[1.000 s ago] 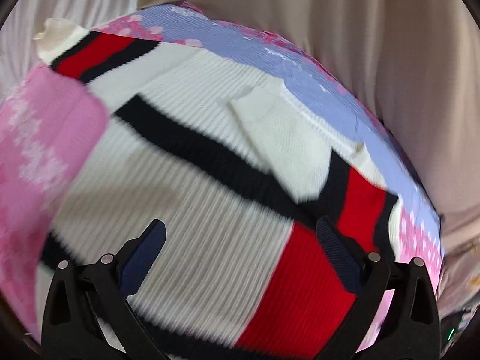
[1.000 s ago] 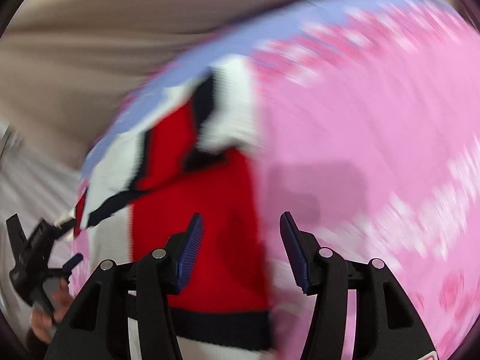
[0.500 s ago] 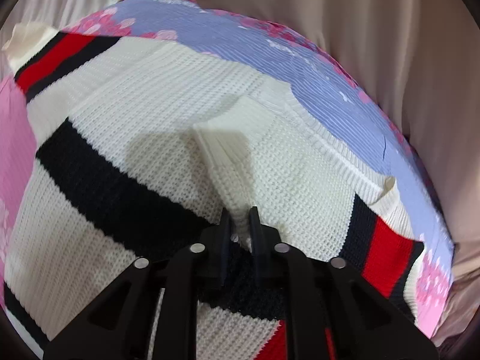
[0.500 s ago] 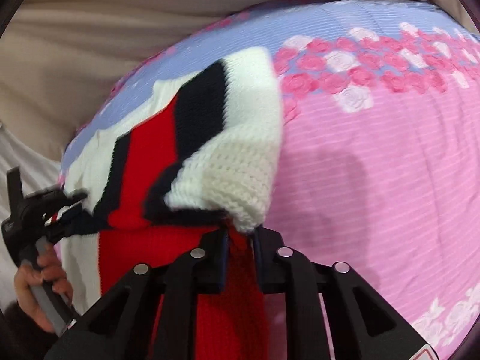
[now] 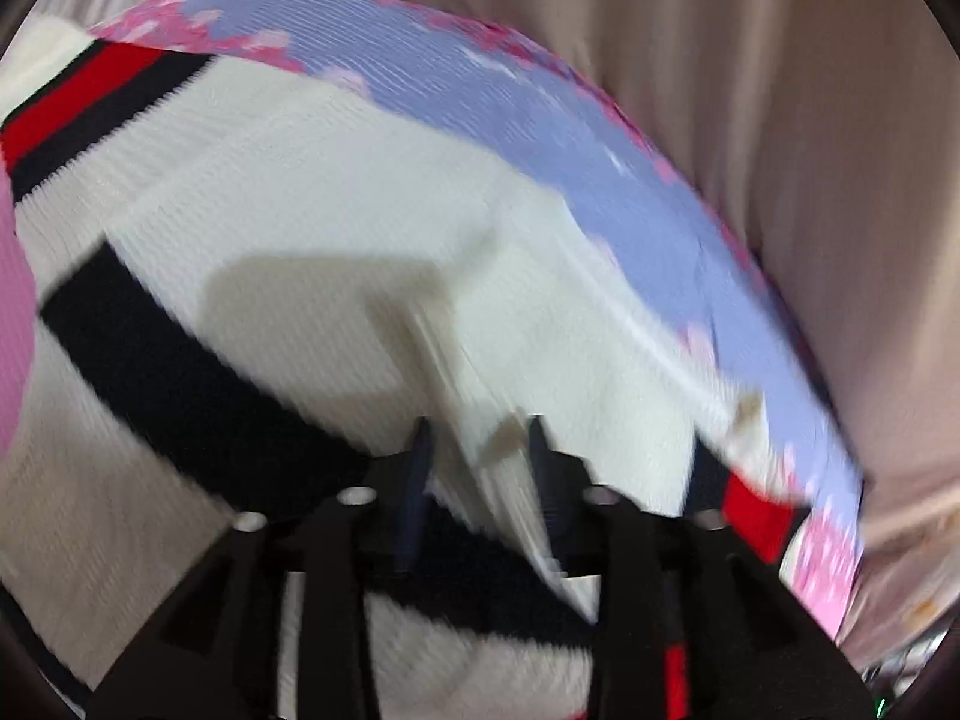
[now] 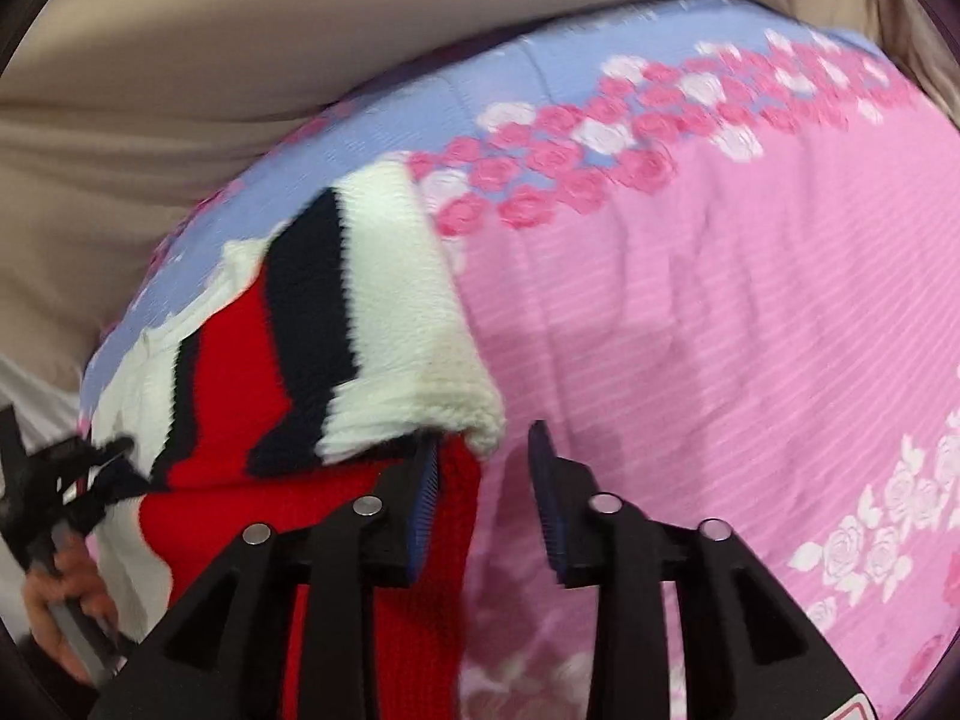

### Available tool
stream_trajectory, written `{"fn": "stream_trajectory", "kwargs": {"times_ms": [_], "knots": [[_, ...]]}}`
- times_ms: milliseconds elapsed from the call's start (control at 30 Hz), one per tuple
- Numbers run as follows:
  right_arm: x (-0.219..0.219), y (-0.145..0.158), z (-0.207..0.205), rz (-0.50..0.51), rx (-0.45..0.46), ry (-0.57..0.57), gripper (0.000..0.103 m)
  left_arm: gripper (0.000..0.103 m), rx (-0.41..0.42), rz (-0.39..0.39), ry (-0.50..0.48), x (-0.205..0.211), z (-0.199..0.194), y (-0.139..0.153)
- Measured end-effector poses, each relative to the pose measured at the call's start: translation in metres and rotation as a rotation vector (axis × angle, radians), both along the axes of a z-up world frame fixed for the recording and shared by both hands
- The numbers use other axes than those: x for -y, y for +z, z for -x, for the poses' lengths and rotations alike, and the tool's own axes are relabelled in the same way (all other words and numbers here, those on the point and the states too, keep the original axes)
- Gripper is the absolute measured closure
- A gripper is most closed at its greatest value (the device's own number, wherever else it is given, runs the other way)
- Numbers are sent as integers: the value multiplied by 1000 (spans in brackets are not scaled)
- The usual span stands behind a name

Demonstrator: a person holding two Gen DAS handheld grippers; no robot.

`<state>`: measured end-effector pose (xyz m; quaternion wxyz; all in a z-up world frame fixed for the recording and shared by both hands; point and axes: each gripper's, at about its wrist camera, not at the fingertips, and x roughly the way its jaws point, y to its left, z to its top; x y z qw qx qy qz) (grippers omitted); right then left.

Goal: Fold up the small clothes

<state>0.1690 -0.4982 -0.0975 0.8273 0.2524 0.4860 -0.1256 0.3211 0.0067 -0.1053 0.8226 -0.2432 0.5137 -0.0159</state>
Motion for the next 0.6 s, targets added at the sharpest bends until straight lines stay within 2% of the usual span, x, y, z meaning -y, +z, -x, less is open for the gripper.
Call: {"fn": "stream_trajectory", "kwargs": {"times_ms": [67,100,133,200,300,333,433,467,533,567,600], "knots": [[-11,17,5,68,23,26,50,67,-27,47,-13,-9,-21,-8],[-16,24,10,98,37,30,48,74,-20,44,-29,-11,-22,-7],[-17,31,13,114,53,28,46,92,-8,18,-73,-7,-27,-5],[-13,36,11,80,88,29,45,95,-5,-9,-158,3,-34,-2],[4,39,-18,20,133,-1,30,95,30,-10,-186,8,-31,5],[13,34,-35,-2,124,1,24,95,34,-7,-183,7,-29,5],[12,-1,-95,-22,13,21,25,96,45,-6,-175,3,-24,9],[12,-12,-108,-36,-17,26,43,96,56,-15,-178,2,-24,12],[6,-28,-127,-141,-38,67,86,96,94,-27,-181,-2,-25,24],[0,-21,-131,-127,-9,82,88,96,113,-24,-181,-5,-26,30],[-6,-8,-133,-105,57,110,89,96,129,-23,-180,-6,-29,36]]}}
